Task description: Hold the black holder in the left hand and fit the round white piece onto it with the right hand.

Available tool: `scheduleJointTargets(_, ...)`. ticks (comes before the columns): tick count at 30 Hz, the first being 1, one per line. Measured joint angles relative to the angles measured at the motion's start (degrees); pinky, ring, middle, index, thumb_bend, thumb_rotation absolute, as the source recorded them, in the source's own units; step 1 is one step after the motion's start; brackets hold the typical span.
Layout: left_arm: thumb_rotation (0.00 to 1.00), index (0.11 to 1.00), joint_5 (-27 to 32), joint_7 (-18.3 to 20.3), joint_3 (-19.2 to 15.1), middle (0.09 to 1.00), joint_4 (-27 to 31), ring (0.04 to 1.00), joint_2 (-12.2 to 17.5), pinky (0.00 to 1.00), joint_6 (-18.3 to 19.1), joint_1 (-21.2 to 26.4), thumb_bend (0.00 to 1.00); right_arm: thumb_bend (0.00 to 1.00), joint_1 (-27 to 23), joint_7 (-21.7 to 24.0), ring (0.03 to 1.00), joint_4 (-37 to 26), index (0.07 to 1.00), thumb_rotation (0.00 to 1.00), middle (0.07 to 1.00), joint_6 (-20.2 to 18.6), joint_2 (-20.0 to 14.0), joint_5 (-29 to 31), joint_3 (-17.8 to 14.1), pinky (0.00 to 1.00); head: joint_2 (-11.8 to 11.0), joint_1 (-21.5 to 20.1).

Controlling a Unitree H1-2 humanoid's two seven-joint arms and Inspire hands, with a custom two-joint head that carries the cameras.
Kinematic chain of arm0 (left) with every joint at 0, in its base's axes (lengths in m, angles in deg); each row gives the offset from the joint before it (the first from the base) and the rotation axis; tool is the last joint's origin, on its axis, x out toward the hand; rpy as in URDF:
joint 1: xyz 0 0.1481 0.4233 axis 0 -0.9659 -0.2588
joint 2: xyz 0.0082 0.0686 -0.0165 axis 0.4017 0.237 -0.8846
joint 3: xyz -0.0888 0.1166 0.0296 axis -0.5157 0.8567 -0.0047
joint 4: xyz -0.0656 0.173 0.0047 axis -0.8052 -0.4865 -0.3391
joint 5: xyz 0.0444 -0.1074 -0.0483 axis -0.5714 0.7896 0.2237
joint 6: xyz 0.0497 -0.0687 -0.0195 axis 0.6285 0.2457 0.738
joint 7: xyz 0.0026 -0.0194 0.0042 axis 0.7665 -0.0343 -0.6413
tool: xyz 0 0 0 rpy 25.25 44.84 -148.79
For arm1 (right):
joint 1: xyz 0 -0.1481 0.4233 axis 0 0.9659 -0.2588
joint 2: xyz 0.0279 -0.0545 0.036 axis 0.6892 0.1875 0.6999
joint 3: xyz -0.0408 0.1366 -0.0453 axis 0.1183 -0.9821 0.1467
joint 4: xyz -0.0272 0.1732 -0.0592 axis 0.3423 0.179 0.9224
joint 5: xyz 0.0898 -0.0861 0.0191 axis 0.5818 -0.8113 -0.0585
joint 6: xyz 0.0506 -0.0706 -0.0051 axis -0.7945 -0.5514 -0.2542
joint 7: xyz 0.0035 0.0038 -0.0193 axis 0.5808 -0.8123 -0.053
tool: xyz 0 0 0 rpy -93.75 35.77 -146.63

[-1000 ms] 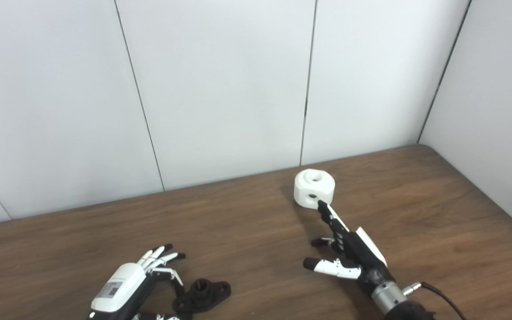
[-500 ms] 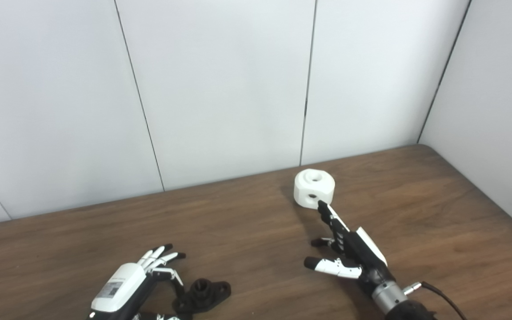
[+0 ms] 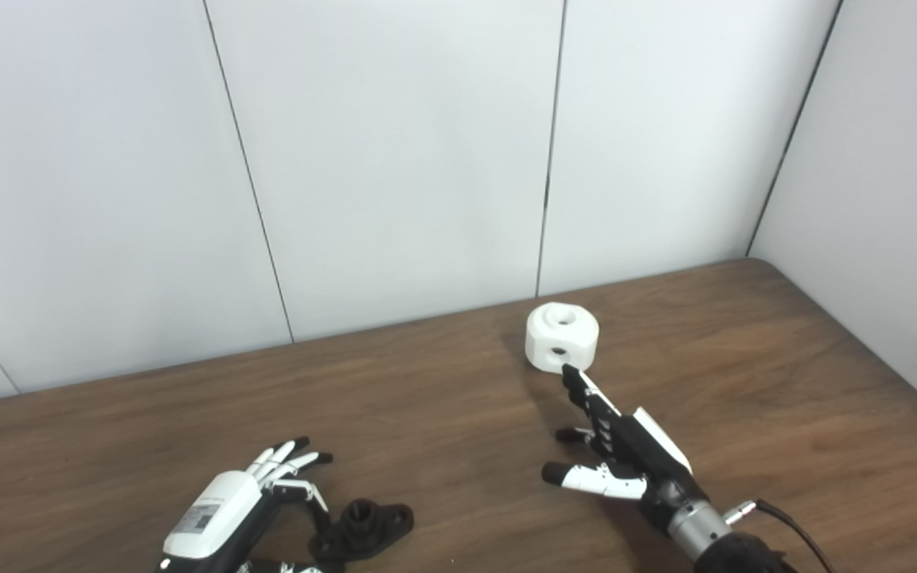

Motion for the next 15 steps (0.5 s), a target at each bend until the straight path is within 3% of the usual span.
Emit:
scheduleJointTargets(7, 0.05, 0.48, 0.04, 0.16, -0.07, 0.902, 0.01, 0.993, -0.02, 1.0, 0.0, 0.0, 0.52, 0.91, -0.21, 0.43, 0.965, -0.3, 1.0, 0.62, 1.0, -0.48, -1.12, -0.35, 0.7, 0.78, 0.0, 0.0)
scheduleJointTargets(15, 0.05, 0.48, 0.04, 0.2, -0.11, 0.901, 0.01, 0.995, -0.04, 1.0, 0.01, 0.0, 0.52, 0.94, -0.28, 0.43, 0.956, -0.28, 1.0, 0.64, 1.0, -0.41, -1.46, -0.5, 1.02, 0.77, -0.09, 0.0)
